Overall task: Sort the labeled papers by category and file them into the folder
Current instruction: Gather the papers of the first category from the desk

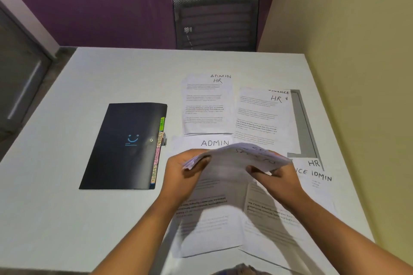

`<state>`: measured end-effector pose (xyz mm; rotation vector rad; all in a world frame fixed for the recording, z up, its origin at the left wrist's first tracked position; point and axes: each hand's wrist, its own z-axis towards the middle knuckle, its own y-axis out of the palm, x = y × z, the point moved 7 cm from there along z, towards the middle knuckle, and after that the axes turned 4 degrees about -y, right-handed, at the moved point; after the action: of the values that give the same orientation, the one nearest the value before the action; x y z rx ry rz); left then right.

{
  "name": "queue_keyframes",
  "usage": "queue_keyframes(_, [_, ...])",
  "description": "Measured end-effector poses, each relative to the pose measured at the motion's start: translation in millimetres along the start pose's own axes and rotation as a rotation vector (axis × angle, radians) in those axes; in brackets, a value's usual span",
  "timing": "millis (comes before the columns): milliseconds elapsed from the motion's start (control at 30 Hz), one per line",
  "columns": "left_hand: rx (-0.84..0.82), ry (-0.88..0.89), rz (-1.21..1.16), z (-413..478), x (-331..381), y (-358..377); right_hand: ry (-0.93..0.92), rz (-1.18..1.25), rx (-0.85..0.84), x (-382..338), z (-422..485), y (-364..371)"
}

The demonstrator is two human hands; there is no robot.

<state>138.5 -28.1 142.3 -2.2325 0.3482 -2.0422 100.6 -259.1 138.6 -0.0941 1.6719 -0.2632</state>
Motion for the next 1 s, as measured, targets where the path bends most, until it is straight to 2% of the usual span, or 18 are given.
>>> queue_keyframes(100, [-0.048,0.103,0.001,1.1,6.9,-3.4,-0.046,-0.001,-0.003,-4.4,-0.8,-2.1])
queue_keyframes(267, [-0.063,-0.052,0.019,8.4,-18.3,1.8,0.063,-0.044,-0.023,22.9,6.6,9.0])
queue_keyframes(433, [0.021,-0.123,-0.210,17.8,-13.3,-11.4,0.101,-0.124,-0.076,26.8,13.3,12.2])
queue_keyframes(533, [0.046,-0.162,-0.328,18.5,-11.5,-21.8,0.093,-0.133,-0.035,18.9,10.7,13.7])
queue_keyframes(633, [-0.034,-0.295,-0.399,7.0,-25.6,-20.9,0.158,0.009,0.045,16.3,9.0,16.1])
queue_keyframes(733, [-0.192,-0.386,-0.299,-14.8,-44.7,-11.6,0.219,0.195,0.049,18.1,7.6,27.9])
queue_keyframes(800, [-0.184,-0.467,-0.304,-29.0,-57.7,-11.2,0.271,0.245,0.050,25.6,7.3,34.6])
queue_keyframes(867, [-0.116,-0.538,-0.321,-37.4,-69.6,-17.7,0.348,0.201,-0.010,33.7,2.5,43.4])
queue_keyframes(933, [-0.084,-0.566,-0.309,-39.1,-78.7,-28.3,0.385,0.041,-0.082,40.4,-5.7,51.5])
queue_keyframes(1000, [-0.101,-0.570,-0.304,-36.9,-86.1,-39.3,0.399,-0.044,-0.066,45.7,-14.3,55.6])
